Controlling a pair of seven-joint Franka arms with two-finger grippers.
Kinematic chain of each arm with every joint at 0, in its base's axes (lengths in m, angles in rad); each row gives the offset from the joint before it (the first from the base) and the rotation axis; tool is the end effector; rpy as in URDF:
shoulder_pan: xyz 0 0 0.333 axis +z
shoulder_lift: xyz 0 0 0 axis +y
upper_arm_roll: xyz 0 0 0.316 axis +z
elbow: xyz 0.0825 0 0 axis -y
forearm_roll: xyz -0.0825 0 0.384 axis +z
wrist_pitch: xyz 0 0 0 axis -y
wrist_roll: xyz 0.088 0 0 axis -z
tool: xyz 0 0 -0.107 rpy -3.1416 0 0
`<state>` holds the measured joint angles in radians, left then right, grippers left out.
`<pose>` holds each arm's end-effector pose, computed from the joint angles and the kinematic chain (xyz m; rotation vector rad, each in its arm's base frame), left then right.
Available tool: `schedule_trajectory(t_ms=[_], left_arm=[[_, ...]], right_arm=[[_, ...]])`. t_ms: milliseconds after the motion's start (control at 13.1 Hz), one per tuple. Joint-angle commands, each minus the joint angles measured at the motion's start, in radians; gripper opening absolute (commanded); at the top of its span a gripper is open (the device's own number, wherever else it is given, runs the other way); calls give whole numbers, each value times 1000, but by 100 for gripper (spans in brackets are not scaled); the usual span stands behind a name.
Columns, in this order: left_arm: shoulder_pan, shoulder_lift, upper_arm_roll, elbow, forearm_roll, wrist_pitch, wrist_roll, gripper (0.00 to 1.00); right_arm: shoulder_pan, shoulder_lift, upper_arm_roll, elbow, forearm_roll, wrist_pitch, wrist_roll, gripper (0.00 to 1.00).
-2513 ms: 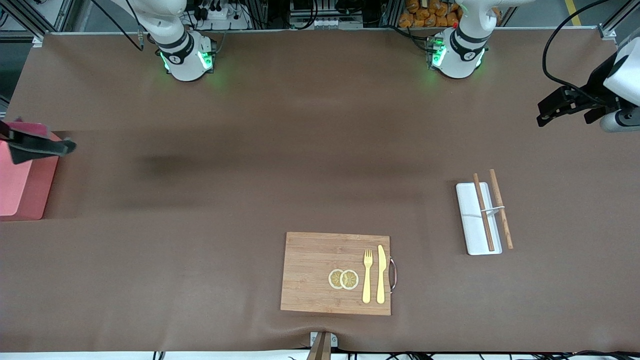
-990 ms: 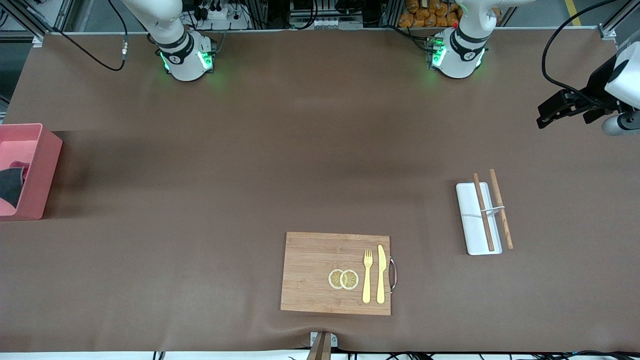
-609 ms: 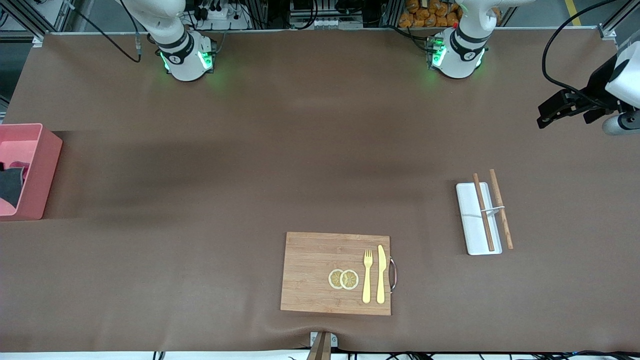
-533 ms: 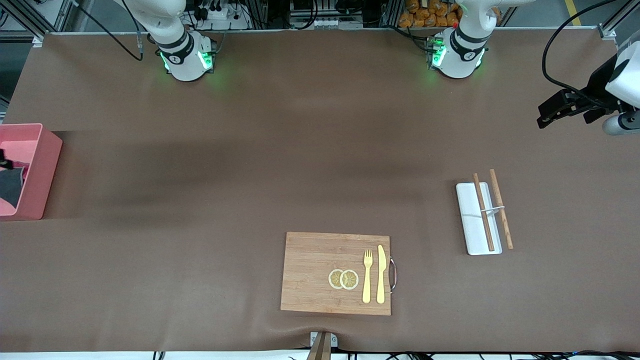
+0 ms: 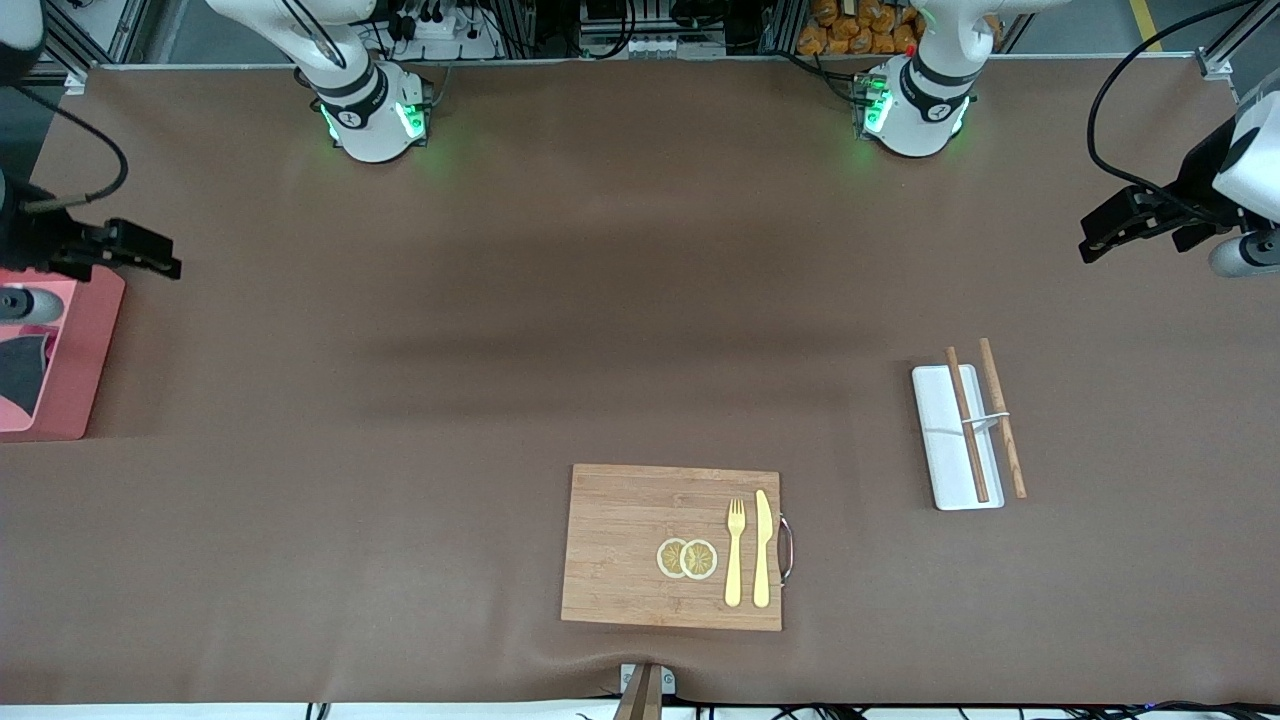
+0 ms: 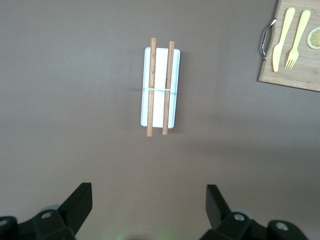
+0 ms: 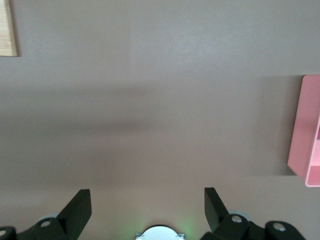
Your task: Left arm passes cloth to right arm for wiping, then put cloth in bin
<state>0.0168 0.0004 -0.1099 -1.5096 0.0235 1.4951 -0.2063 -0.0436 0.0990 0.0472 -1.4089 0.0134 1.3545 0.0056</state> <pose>0.5452 -0.0482 0.6464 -3.1111 -0.1788 0.0175 0.5620 0.0022 0.6267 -3.1152 0.0000 0.2394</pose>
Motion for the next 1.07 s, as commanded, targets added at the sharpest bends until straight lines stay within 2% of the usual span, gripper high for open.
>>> schedule_trajectory(t_ms=[0, 152, 533, 990], left_arm=[[8, -22, -7, -27, 30, 25, 4, 100], [6, -16, -7, -23, 30, 24, 7, 100], [3, -10, -11, 3, 30, 22, 4, 100], [5, -10, -11, 6, 30, 21, 5, 100]], right_arm=[[8, -106, -36, -91, 39, 15, 103, 100], [43, -123, -82, -93, 39, 26, 117, 100], [24, -133, -87, -84, -2, 81, 13, 100], [-7, -131, -82, -84, -3, 78, -4, 100]])
